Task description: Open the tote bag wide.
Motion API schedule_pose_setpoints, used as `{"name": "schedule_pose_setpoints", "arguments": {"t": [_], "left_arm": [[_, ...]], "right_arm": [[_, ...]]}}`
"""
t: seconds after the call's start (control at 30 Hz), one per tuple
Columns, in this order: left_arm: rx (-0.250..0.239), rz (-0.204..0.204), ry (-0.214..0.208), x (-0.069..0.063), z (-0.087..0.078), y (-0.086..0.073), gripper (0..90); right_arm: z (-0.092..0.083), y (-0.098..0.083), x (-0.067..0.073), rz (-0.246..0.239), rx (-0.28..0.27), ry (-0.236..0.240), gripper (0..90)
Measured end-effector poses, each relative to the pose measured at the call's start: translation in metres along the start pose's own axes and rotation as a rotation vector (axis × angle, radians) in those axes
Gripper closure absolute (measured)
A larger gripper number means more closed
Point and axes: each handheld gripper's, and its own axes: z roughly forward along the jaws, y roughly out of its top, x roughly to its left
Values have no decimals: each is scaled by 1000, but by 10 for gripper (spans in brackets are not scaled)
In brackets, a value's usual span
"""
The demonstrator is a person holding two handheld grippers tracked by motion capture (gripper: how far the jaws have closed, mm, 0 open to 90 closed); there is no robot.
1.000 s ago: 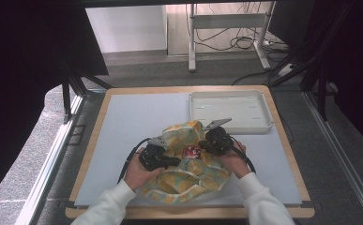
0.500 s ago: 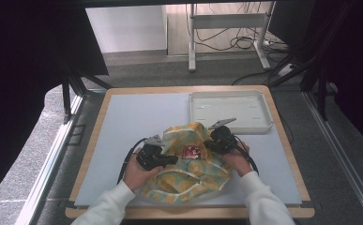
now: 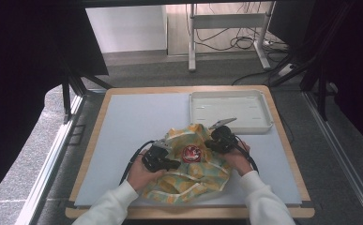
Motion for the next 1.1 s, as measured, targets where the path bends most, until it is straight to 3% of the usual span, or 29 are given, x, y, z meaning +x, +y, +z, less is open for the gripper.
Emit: {"name": "schedule_pose_setpoints", "arguments": {"t": [0.13, 0.5, 0.73, 0.83, 1.03, 1.1], "left_arm": [[30, -3, -22, 0, 3, -8, 900], [55, -7, -63, 1, 5, -21, 900], [43, -18, -72, 4, 1, -23, 900], [8, -10, -72, -2, -9, -19, 900], [-69, 62, -71, -25, -31, 5, 900], [-83, 58, -75, -27, -32, 11, 900]], "right_arm": [[5, -1, -9, 31, 17, -3, 886], [16, -4, -31, 126, 31, -29, 886], [25, -7, -32, 132, 37, -28, 885], [17, -5, -26, 110, 4, -20, 886], [-23, -3, -7, 60, -100, 2, 885], [-33, -7, -1, 50, -121, 12, 885]]}}
